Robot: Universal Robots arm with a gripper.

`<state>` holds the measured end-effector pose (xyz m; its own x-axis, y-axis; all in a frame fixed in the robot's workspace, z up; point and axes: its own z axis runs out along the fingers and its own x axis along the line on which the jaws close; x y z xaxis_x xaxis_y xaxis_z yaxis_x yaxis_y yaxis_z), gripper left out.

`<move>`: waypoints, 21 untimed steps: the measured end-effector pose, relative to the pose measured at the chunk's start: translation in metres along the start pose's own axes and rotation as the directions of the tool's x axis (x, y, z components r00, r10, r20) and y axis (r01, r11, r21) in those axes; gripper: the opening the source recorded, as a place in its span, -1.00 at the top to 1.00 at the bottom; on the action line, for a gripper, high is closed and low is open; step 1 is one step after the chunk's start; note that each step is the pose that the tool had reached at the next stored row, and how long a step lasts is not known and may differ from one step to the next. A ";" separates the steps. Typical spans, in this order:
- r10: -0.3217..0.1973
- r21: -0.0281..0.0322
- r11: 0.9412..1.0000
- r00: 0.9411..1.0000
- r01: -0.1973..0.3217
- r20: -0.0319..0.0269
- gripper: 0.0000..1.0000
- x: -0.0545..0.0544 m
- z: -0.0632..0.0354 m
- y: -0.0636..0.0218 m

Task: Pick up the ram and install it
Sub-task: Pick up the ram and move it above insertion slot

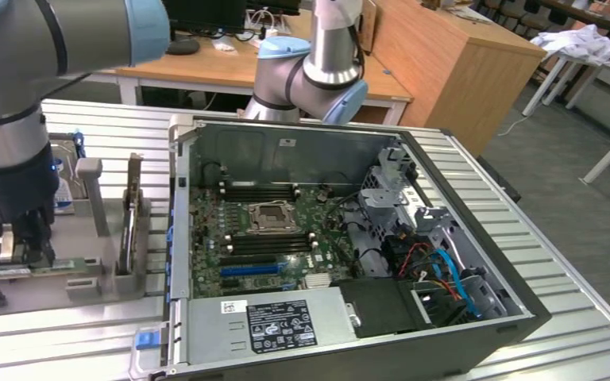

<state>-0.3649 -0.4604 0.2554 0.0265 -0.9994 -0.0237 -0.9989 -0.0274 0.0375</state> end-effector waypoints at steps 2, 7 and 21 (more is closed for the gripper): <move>0.000 0.000 1.000 1.000 0.000 0.000 0.75 0.000 -0.0084 0.0003; 0.000 0.000 1.000 1.000 0.000 0.000 0.75 -0.001 -0.0280 0.0011; 0.000 0.000 1.000 1.000 0.000 0.000 0.75 -0.002 -0.0715 0.0027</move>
<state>-0.3649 -0.4604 0.3270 0.0261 -0.9994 -0.0237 -0.9989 -0.0270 0.0376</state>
